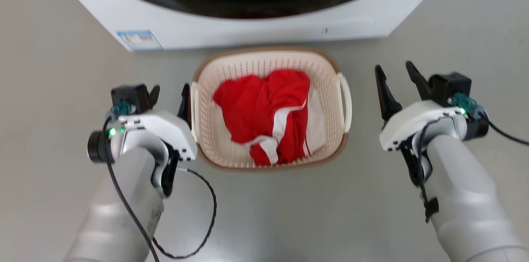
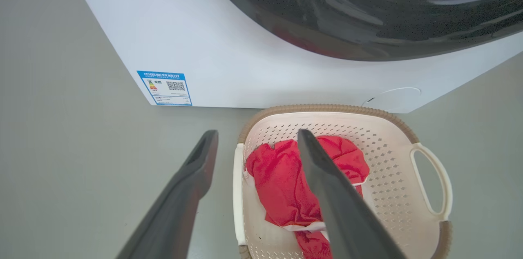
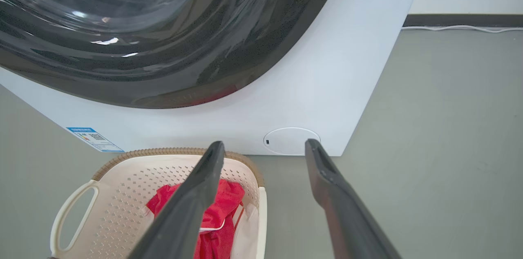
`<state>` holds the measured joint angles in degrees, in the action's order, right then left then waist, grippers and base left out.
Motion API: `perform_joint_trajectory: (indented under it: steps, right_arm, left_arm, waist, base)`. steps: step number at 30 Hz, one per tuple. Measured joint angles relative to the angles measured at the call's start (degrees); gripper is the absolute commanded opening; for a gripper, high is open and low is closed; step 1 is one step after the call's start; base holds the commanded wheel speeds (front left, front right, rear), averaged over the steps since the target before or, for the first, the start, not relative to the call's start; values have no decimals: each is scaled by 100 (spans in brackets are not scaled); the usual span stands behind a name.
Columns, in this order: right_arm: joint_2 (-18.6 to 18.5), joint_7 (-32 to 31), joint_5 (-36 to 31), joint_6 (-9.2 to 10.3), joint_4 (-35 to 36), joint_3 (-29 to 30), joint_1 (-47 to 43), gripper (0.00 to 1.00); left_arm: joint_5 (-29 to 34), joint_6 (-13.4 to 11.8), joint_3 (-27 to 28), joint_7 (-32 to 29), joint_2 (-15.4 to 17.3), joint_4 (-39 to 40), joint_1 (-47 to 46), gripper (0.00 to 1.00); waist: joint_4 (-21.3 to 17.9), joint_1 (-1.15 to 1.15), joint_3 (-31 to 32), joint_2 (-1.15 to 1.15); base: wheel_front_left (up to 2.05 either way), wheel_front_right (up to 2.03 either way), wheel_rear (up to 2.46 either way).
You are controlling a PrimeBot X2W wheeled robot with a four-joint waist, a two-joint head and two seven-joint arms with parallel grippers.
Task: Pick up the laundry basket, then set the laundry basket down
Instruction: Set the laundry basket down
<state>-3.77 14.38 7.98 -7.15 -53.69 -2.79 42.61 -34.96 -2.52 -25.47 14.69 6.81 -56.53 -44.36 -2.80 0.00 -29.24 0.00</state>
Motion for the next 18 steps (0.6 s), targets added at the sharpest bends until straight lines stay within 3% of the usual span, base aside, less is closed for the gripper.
perform_joint_trajectory:
  steps: [7,18]
  right_arm:
    - [11,0,-335,0,583,454,-533,100]
    - [0,1,-514,0,1131,602,-1379,100]
  left_arm:
    - [281,2,460,-4,5,523,575,100]
    - [636,112,1169,-4,15,1181,1618,100]
  waist:
    - [46,0,709,0]
    - [65,0,1534,0]
  base:
    - [0,0,0]
    - [0,0,0]
